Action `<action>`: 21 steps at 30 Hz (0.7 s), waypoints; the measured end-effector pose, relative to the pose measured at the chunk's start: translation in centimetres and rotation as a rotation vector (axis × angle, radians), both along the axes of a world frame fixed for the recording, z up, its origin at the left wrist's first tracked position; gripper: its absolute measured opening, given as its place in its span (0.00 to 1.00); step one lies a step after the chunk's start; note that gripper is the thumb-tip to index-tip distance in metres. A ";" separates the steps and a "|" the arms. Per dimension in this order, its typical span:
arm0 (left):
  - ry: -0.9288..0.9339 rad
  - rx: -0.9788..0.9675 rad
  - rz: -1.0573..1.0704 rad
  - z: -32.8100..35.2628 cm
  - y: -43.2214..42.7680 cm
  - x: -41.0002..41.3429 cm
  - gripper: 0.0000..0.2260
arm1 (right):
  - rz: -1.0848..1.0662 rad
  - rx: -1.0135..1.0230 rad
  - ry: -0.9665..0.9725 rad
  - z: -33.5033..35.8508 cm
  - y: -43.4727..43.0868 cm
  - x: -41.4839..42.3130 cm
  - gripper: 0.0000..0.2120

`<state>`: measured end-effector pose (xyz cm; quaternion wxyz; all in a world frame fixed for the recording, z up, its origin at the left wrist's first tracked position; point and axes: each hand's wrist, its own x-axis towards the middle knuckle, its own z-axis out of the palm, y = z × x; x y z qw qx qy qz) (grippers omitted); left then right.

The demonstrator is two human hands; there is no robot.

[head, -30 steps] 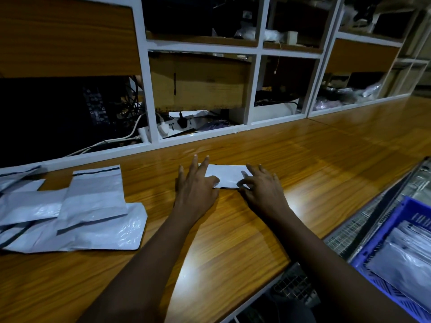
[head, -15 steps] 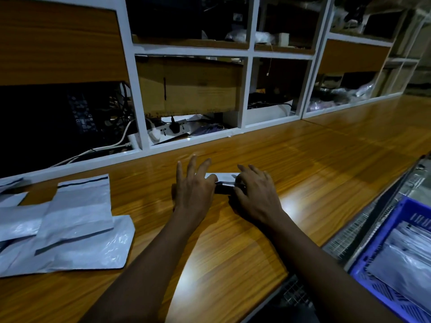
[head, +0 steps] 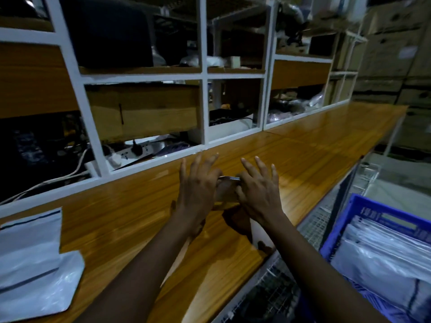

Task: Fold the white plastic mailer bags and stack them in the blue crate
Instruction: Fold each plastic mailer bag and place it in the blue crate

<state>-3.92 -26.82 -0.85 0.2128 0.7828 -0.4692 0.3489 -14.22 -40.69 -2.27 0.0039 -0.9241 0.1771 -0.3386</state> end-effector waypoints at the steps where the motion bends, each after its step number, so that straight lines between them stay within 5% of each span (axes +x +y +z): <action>1: 0.014 -0.002 -0.039 0.5 -1.4 -0.7 0.15 | -0.020 0.000 -0.014 0.2 -1.1 -0.9 0.20; 6: -0.077 0.141 -0.160 1.6 -9.5 -4.5 0.02 | -0.171 -0.015 -0.051 0.3 -7.5 -7.1 0.16; 21: -0.194 0.598 -0.571 -4.6 -31.3 -19.6 0.13 | -0.616 0.130 -0.001 -9.0 -22.1 -26.1 0.22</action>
